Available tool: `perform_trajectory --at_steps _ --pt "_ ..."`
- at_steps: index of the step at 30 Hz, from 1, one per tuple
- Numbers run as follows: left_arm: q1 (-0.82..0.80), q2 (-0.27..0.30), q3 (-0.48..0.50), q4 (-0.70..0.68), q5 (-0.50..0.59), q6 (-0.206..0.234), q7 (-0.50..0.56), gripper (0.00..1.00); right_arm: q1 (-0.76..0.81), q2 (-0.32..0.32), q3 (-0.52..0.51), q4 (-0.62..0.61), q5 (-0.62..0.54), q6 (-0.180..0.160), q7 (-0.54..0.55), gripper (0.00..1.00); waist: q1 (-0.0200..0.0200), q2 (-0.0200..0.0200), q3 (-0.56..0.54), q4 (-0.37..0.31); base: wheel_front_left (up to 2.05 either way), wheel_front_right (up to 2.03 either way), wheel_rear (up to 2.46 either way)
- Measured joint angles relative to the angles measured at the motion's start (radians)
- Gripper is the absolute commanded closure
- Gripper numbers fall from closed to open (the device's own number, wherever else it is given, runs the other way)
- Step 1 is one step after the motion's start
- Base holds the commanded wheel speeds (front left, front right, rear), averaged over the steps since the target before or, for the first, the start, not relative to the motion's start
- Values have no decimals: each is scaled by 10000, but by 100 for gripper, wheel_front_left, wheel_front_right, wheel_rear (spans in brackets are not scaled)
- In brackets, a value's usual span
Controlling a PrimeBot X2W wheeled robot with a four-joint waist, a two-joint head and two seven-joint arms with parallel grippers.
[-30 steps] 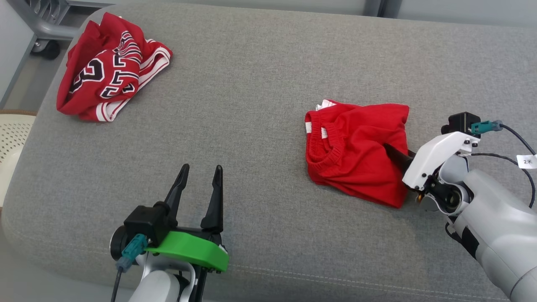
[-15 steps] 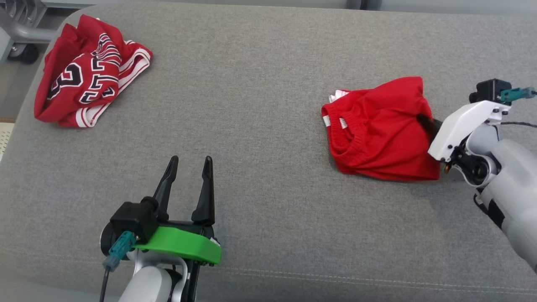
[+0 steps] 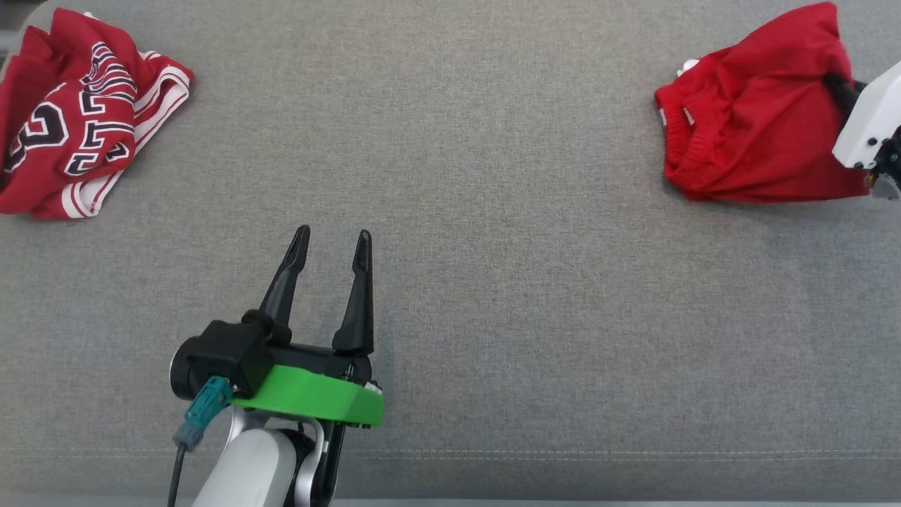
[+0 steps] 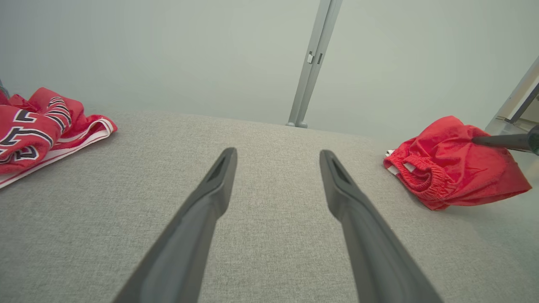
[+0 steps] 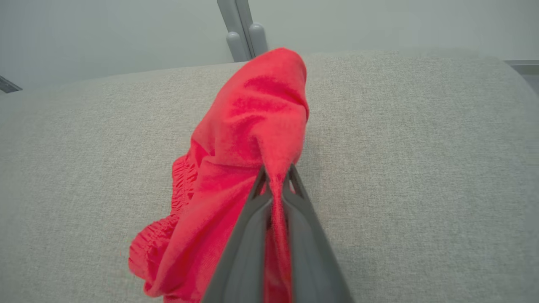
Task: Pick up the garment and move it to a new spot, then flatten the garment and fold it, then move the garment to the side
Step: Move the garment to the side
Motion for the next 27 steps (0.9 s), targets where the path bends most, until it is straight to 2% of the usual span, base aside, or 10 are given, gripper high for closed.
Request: perform_trajectory --at_steps 11,16,19,25,27 --pt "-834 0 -337 -648 481 0 222 0 -1401 -1151 40 169 -571 -12 366 100 2 0 1076 -303 0 0 0" --pt "-1160 0 -362 -828 637 0 242 0 -1616 -1287 -23 290 -606 -25 366 100 2 0 1461 -358 0 0 0" --pt "-1307 2 -355 -951 708 0 320 0 -1711 -1329 150 324 -936 -173 366 100 3 0 1721 -408 0 0 0" --pt "-1547 10 -414 -1110 800 0 491 0 -2113 -1730 403 502 -1542 -201 190 100 2 0 2172 -543 0 0 0" --pt "-1651 8 -516 -1122 853 -2 531 0 -2211 -1866 420 660 -1651 -374 65 100 2 0 2375 -598 0 0 0"
